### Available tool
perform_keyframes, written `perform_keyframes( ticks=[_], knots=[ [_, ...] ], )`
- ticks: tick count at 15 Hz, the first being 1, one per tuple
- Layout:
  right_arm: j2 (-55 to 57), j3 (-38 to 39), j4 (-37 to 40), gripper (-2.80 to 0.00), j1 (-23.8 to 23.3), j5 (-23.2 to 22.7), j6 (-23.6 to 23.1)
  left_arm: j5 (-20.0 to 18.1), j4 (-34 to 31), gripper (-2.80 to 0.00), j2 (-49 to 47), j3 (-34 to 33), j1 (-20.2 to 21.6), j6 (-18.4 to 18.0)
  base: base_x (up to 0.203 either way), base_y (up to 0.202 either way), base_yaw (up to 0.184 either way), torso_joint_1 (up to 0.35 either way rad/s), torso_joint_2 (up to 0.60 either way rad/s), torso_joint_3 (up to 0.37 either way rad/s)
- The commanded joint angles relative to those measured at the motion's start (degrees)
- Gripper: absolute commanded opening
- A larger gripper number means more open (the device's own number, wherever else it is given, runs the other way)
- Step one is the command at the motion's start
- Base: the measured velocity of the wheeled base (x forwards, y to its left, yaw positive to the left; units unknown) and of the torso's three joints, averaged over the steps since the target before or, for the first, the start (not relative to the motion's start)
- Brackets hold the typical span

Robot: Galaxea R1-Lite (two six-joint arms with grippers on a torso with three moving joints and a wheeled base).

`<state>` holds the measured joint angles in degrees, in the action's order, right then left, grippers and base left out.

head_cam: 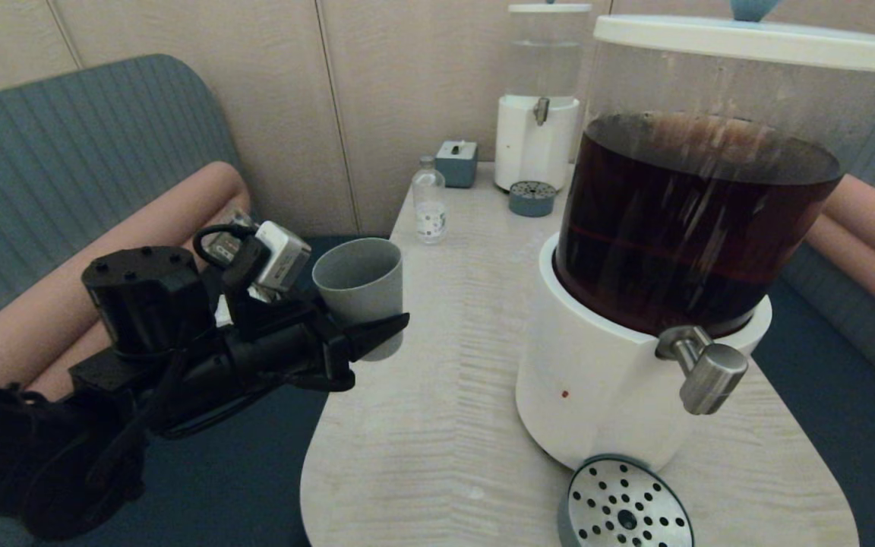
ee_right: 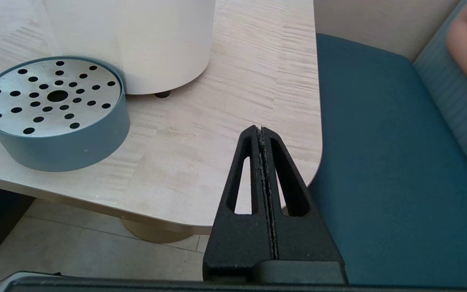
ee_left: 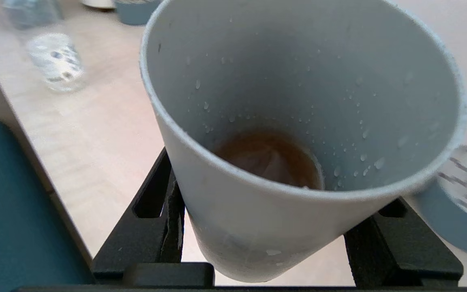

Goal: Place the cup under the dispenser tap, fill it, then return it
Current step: Place the cup next to the water dispenser

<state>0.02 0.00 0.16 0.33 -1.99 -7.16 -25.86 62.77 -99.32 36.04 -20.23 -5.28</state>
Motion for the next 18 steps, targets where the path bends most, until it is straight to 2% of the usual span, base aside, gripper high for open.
perform_keyframes(
  ticks=[1,8,12,18],
  knots=[
    [-0.4,0.6,0.0,-2.8,0.0,0.0,-0.1,-0.1,1.2,-2.8,-6.5,3.3,0.9,0.5,0.0,0.0,0.0,0.0,0.0,0.0],
    [-0.4,0.6,0.0,-2.8,0.0,0.0,-0.1,0.1,13.0,-2.8,-25.6,14.6,2.8,7.0,0.0,0.0,0.0,0.0,0.0,0.0],
    [-0.4,0.6,0.0,-2.8,0.0,0.0,-0.1,0.3,13.3,-2.8,-29.9,16.2,5.4,7.2,0.0,0.0,0.0,0.0,0.0,0.0],
    [-0.4,0.6,0.0,-2.8,0.0,0.0,-0.1,0.3,13.4,-2.8,-33.5,16.8,5.6,6.9,0.0,0.0,0.0,0.0,0.0,0.0]
  ],
)
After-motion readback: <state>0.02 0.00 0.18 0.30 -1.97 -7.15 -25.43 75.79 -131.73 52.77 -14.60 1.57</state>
